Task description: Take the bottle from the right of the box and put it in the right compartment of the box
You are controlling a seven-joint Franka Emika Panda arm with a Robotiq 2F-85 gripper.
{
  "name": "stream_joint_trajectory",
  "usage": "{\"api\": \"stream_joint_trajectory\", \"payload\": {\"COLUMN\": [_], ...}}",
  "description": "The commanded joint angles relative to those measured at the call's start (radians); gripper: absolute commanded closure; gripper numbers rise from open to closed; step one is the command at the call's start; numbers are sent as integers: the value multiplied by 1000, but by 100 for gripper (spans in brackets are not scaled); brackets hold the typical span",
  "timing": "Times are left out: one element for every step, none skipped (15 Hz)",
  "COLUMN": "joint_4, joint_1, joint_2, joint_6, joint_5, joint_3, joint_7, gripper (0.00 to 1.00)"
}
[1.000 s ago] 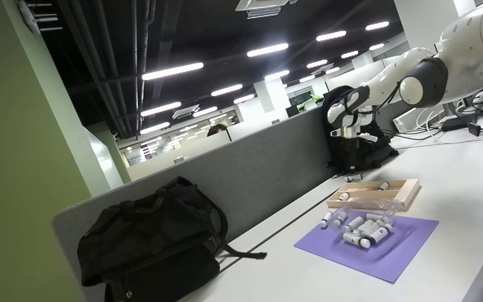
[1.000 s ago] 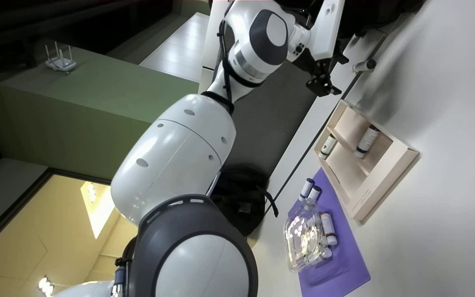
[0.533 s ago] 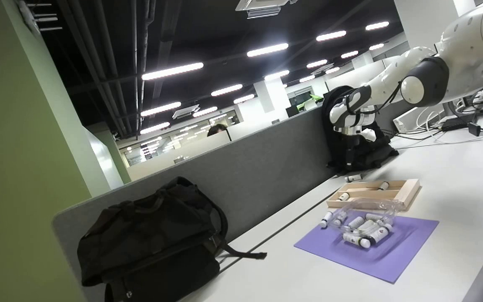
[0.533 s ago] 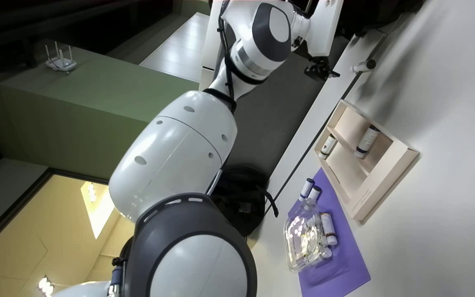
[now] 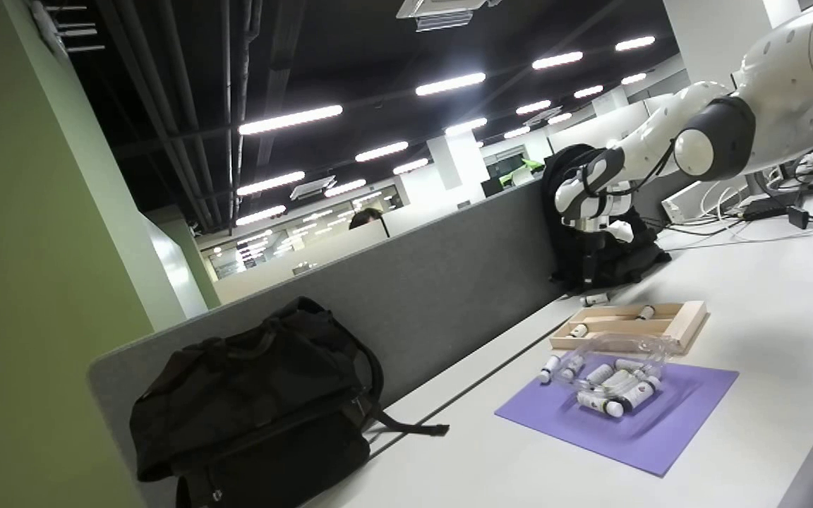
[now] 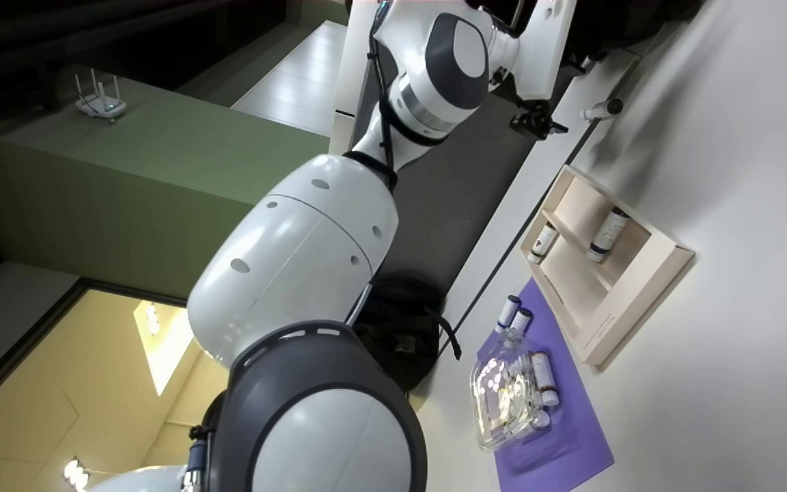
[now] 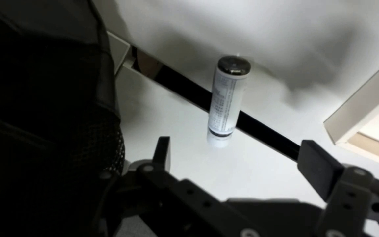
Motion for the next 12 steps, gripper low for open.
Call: {"api": "stream_joint_trajectory", "payload": {"joint_4": [-38,-46,-52,-59,-62,-62,-62,-54,-49,-46,-45,-43], "joint_1": [5,6,7,9,11,13,15,11,11,11,9,8], "joint_2": [1,3,5,7,8,9,9,9,9,9,9,9], "joint_6": [46,55,58,65,69,71,72,64,59,52,48,43], "joint_5": [-4,-6,-9,-12,-16,-21,-22,-38,-44,-51,-56,-60], "joint_3": [-5,-8,-10,-14,-20,-28,-35,-29,-33,-35,-37,-39], "joint_7": [-11,-11,-9,-4,7,17,25,36,45,50,53,53], "gripper": [0,0,0,0,25,26,32,39,45,52,57,64]}}
